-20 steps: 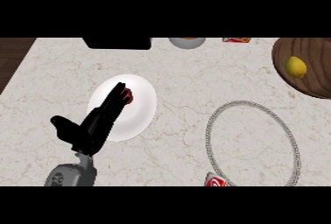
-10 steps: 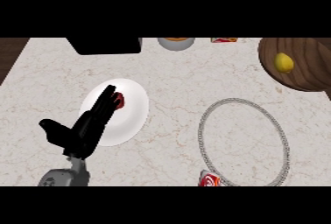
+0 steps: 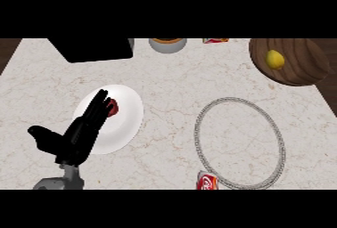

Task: Pick the lemon from the placemat and place it in the bowl

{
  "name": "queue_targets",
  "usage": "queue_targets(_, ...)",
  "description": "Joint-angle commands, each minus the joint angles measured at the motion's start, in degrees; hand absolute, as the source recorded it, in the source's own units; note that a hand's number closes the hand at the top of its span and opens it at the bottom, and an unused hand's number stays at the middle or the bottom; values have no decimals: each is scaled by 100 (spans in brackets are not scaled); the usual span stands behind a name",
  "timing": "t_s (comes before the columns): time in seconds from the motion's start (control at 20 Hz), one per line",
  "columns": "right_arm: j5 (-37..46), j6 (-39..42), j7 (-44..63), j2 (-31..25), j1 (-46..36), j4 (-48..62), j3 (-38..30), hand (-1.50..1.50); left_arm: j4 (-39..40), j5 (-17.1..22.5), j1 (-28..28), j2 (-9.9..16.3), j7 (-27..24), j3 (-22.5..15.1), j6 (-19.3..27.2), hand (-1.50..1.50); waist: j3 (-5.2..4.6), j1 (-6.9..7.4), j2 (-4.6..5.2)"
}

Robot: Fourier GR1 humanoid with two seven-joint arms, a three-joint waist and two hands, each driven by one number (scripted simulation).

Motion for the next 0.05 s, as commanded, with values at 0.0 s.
queue_targets(0.0, 101, 1618, -1600, 288, 907, -344, 412, 150, -8, 26, 129, 54, 13, 76, 4, 0, 2, -121, -49)
